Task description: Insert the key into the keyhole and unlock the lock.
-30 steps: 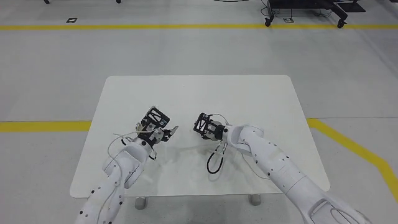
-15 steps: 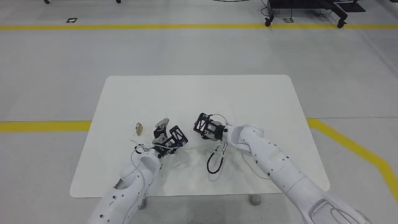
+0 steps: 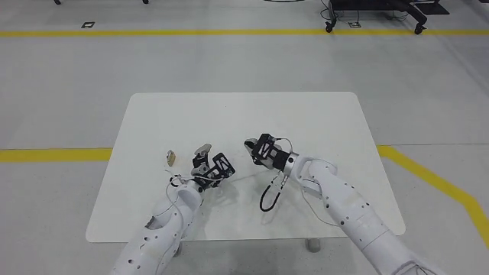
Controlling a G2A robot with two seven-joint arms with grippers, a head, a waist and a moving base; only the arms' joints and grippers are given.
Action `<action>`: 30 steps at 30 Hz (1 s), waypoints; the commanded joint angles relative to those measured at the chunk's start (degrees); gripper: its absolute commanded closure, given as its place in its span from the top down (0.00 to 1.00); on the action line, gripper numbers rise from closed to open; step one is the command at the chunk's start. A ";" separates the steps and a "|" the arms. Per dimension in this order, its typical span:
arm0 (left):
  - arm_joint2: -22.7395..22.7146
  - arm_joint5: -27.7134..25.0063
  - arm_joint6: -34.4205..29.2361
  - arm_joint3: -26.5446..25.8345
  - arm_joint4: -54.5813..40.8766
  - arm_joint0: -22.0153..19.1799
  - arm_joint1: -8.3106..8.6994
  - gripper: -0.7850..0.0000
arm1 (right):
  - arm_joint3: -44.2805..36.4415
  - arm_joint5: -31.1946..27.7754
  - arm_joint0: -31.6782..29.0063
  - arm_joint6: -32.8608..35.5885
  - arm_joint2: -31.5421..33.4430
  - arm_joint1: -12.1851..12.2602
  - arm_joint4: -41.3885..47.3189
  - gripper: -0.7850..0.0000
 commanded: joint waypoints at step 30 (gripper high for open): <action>-19.39 -37.84 14.48 6.24 -86.27 3.06 0.56 1.00 | -5.62 -2.23 -3.55 6.48 3.97 -0.39 26.96 0.00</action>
